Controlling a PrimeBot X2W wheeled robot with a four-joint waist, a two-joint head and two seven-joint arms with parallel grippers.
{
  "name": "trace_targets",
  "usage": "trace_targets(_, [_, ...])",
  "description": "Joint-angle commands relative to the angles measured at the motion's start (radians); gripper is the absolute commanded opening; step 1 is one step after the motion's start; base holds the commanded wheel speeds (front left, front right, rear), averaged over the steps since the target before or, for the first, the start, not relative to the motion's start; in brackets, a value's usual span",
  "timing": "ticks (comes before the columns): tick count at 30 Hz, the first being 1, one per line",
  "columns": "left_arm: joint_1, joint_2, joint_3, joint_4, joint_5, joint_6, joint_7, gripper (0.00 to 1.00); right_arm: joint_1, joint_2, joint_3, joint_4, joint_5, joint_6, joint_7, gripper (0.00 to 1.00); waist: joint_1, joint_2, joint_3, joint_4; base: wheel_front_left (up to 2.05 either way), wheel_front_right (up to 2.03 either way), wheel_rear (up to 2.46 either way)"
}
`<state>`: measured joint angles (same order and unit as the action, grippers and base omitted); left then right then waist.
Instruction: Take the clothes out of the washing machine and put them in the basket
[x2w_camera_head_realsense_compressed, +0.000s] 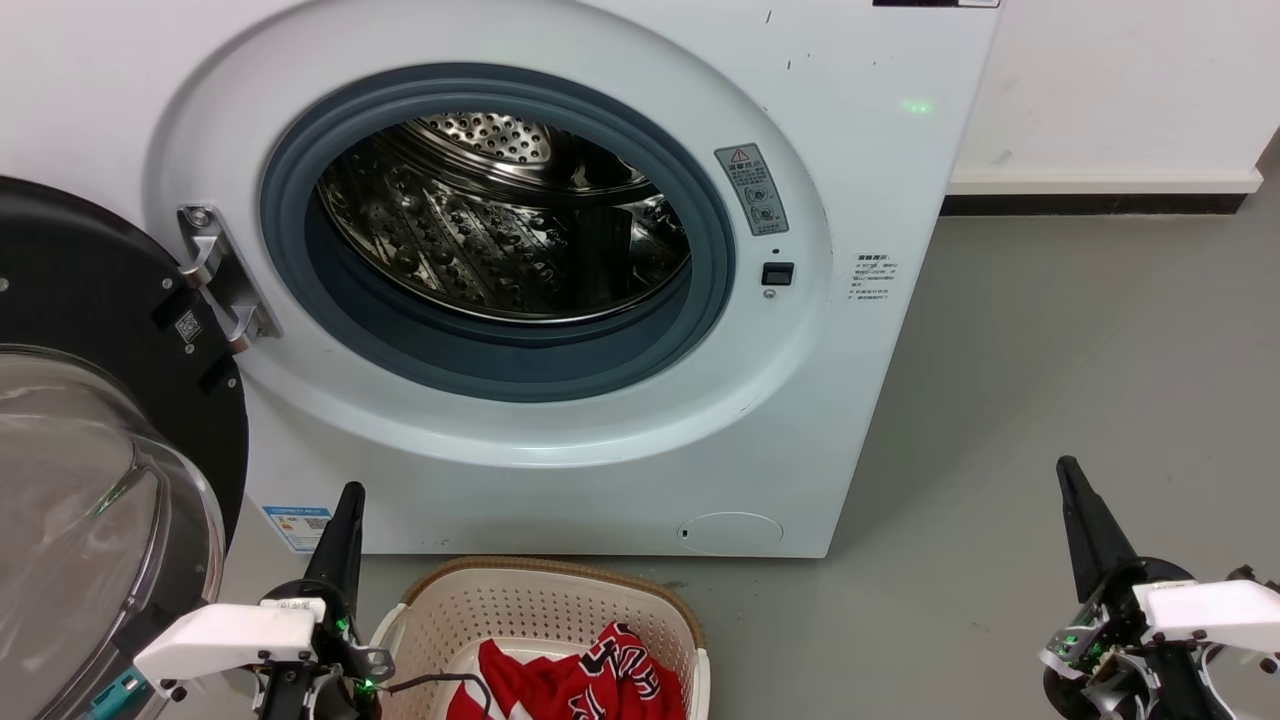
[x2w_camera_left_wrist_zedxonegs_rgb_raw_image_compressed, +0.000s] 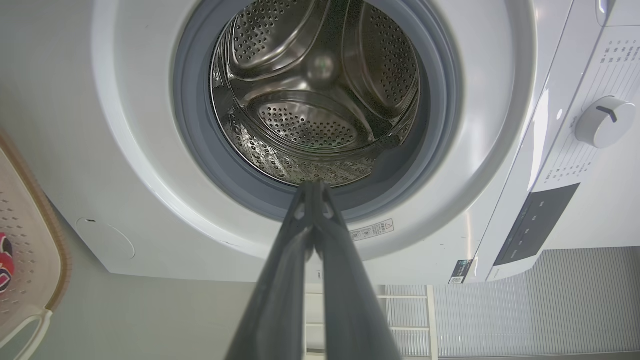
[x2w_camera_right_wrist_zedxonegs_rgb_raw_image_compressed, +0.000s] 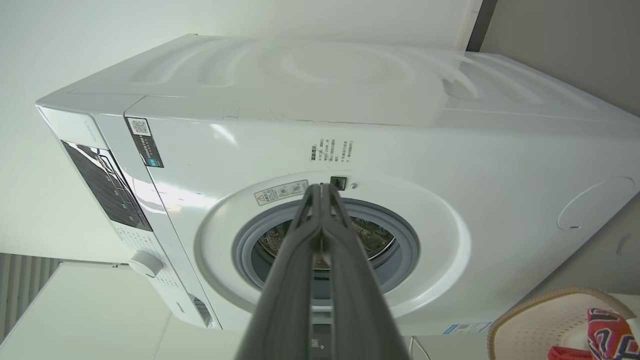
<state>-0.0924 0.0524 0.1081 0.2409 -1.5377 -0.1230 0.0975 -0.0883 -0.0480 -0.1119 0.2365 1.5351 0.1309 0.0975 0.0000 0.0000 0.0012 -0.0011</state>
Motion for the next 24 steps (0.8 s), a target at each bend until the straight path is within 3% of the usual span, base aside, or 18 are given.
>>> trace_targets(1, [-0.016,-0.002,0.005,0.002,-0.019,-0.005,0.006,0.0,-0.023,-0.004,-0.001,0.005,0.021,0.0,0.005,0.0,0.0,0.0,0.0,0.0,0.0,0.0,0.0])
trace_targets(9, [-0.021,-0.004,0.009,0.006,-0.077,-0.01,0.02,0.0,-0.028,-0.004,-0.002,0.01,0.08,0.0,0.02,0.0,0.0,0.0,0.002,0.001,0.0,0.0,0.0])
trace_targets(24, [-0.021,-0.004,0.009,0.005,-0.077,-0.011,0.02,0.0,-0.026,-0.004,-0.002,0.01,0.08,0.0,0.019,0.0,0.0,0.0,0.002,0.001,0.0,0.0,0.0])
